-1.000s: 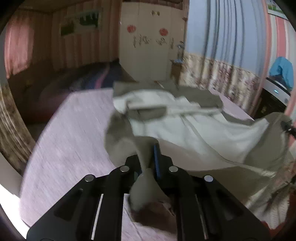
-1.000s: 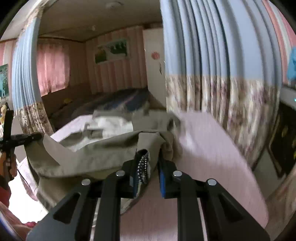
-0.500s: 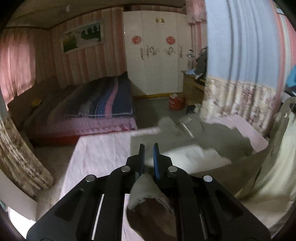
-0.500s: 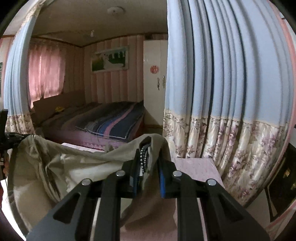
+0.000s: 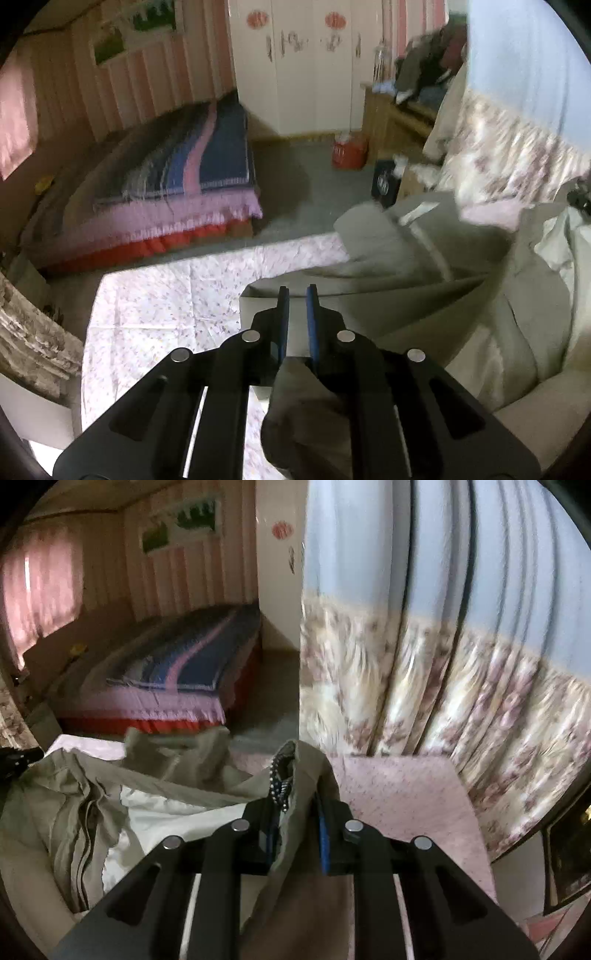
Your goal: Fold large clothes
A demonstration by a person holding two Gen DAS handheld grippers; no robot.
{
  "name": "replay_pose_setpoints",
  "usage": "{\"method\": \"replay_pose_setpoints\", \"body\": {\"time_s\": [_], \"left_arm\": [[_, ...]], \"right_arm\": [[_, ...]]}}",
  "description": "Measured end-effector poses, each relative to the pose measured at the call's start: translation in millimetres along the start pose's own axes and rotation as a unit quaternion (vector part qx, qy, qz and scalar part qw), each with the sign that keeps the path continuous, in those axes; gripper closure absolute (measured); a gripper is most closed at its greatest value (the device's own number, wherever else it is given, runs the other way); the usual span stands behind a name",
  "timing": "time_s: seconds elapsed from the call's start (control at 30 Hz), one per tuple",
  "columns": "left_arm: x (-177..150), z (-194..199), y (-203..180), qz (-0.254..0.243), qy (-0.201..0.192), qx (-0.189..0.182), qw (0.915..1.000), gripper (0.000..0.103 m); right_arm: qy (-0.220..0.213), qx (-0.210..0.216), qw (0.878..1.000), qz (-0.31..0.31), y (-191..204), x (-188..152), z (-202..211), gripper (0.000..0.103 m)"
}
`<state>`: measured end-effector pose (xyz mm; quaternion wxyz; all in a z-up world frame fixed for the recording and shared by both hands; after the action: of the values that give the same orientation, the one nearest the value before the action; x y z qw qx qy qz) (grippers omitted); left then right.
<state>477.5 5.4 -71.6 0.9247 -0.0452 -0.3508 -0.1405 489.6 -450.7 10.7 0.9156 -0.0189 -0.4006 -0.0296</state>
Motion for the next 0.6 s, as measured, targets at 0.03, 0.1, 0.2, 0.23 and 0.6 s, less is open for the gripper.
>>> {"method": "replay_pose_setpoints", "body": {"time_s": [0.03,0.1,0.2,0.23,0.6], "left_arm": [[1,-16,8,0.002,0.011,0.004,0.9999,0.093],[0,-38,18,-0.008,0.027,0.036,0.9990,0.096],[-8,-63,35,-0.003,0.049,0.061,0.9969,0.097],[-11,-66,39,0.007,0.053,0.053,0.9972,0.095],[1,24,57,0.024,-0.037,0.083,0.9956,0.003]], "right_arm": [[0.016,-0.001,1.000,0.000,0,-3,-16,0.086],[0.042,-0.021,0.999,0.012,3,-11,-39,0.086],[0.077,-0.017,0.997,0.007,-1,-29,-67,0.084],[0.074,-0.007,0.997,-0.004,-2,-30,-65,0.079],[-0.072,0.049,0.994,-0.073,-30,10,41,0.022]]}}
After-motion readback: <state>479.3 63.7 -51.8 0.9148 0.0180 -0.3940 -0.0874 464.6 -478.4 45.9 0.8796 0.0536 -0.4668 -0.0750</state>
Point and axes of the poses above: each gripper's, at about its wrist camera, not at the fingertips, and z roughly against the way its jaws point, y to its left, x to its top, the point moved 9 cm from there along -z, roughly the way its jaws point, and after that the axes turned 3 degrees about -x, right-handed, at the moved point
